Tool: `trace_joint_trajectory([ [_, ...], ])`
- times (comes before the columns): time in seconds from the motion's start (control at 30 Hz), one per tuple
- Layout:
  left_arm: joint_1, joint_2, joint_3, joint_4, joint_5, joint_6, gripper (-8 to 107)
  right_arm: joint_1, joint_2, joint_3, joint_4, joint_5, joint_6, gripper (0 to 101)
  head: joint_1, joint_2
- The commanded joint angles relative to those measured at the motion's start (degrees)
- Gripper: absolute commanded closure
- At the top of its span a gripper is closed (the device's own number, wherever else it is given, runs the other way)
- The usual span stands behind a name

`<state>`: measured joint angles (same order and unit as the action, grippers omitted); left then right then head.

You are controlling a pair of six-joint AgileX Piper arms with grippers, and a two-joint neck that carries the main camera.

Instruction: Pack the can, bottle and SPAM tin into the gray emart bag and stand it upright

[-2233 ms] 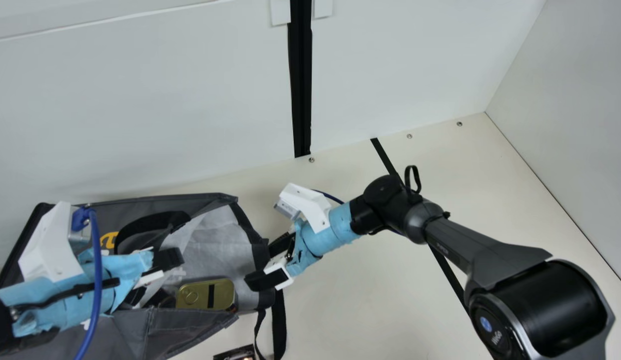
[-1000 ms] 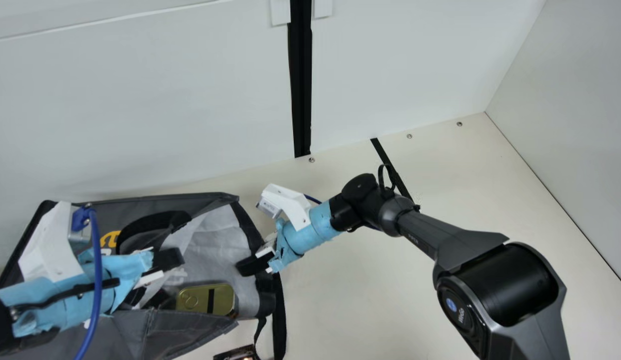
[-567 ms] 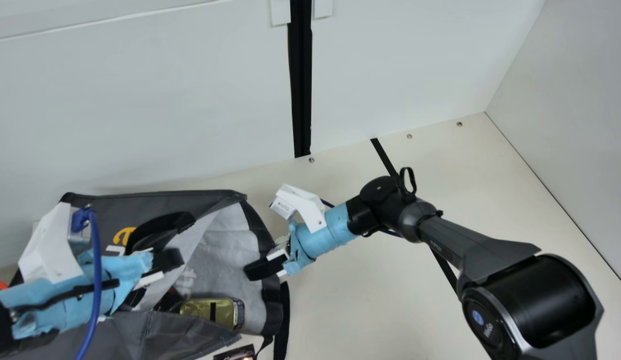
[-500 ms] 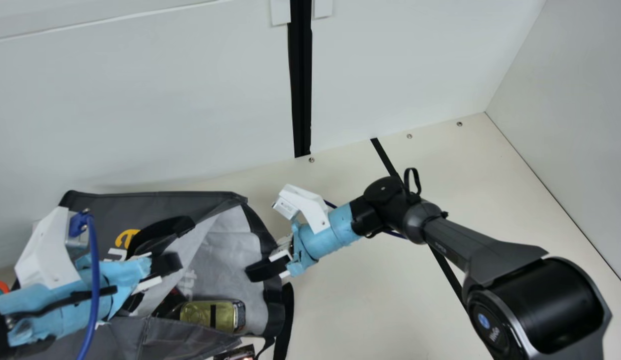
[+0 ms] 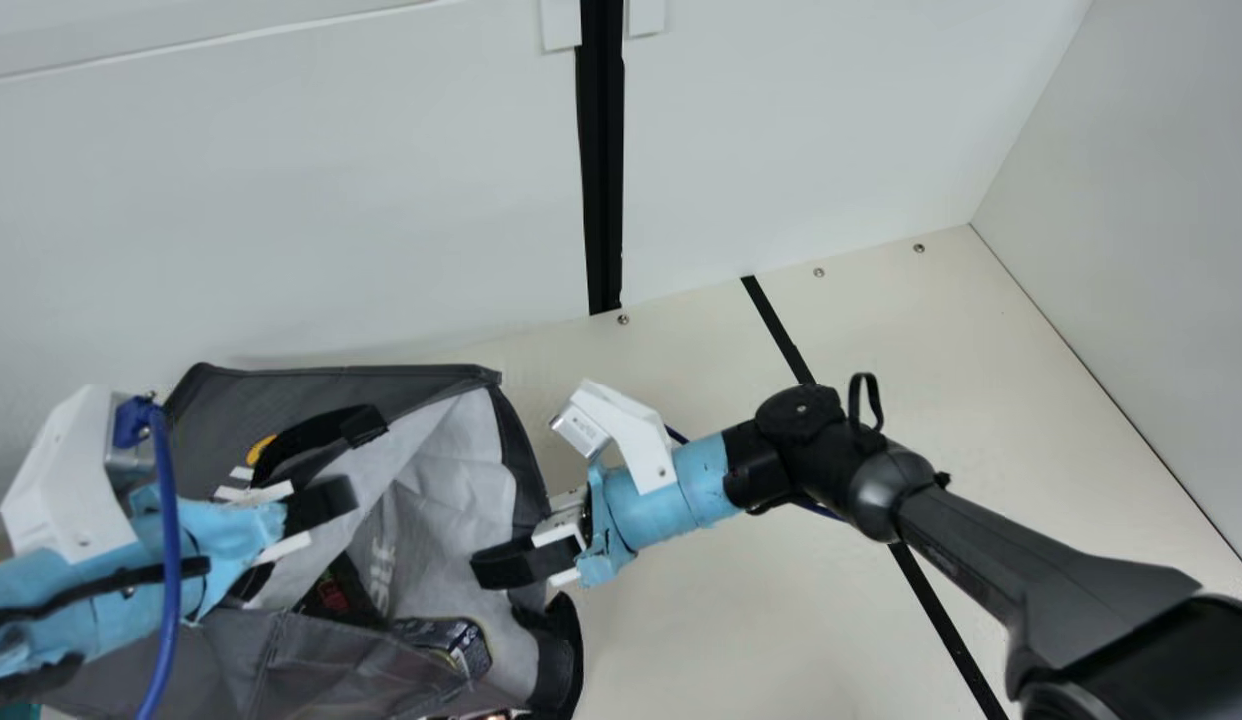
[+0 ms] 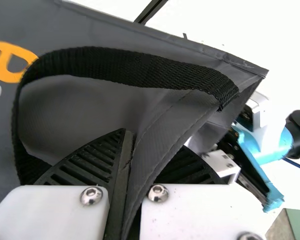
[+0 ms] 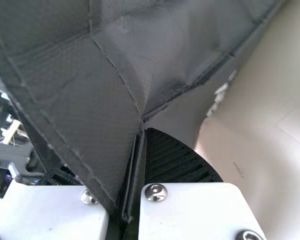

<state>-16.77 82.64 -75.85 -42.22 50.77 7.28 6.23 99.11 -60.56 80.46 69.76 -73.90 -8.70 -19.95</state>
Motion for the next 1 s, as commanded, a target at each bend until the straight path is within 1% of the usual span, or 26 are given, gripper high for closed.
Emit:
trace_joint_trajectory([
  [0.0, 0.1, -0.1, -0.6, -0.1, 0.5, 0.8, 107, -0.2, -2.3, 0.6, 1.0, 0.1, 0.8, 101, -1.3, 0.0],
  [0.3, 0.7, -1.3, -2.7, -0.4, 2.8, 3.7, 107, -1.9, -10.0, 3.0, 3.5, 0.1, 5.3, 101, -1.3, 0.0],
  [0.53, 0.8, -2.3, -4.9, 1.0, 6.3, 4.3, 107, -3.6, -15.5, 4.0, 4.4, 0.1, 8.6, 101, -1.3, 0.0],
  [0.77, 0.2, -3.3, -8.4, 2.9, 9.4, 3.4, 107, -4.7, -20.8, 4.3, 5.3, 0.1, 11.8, 101, -1.3, 0.0],
  [0.97, -1.0, -4.0, -12.5, 5.3, 12.4, 1.6, 107, -5.4, -25.3, 4.2, 6.8, 0.1, 15.5, 101, -1.3, 0.0],
])
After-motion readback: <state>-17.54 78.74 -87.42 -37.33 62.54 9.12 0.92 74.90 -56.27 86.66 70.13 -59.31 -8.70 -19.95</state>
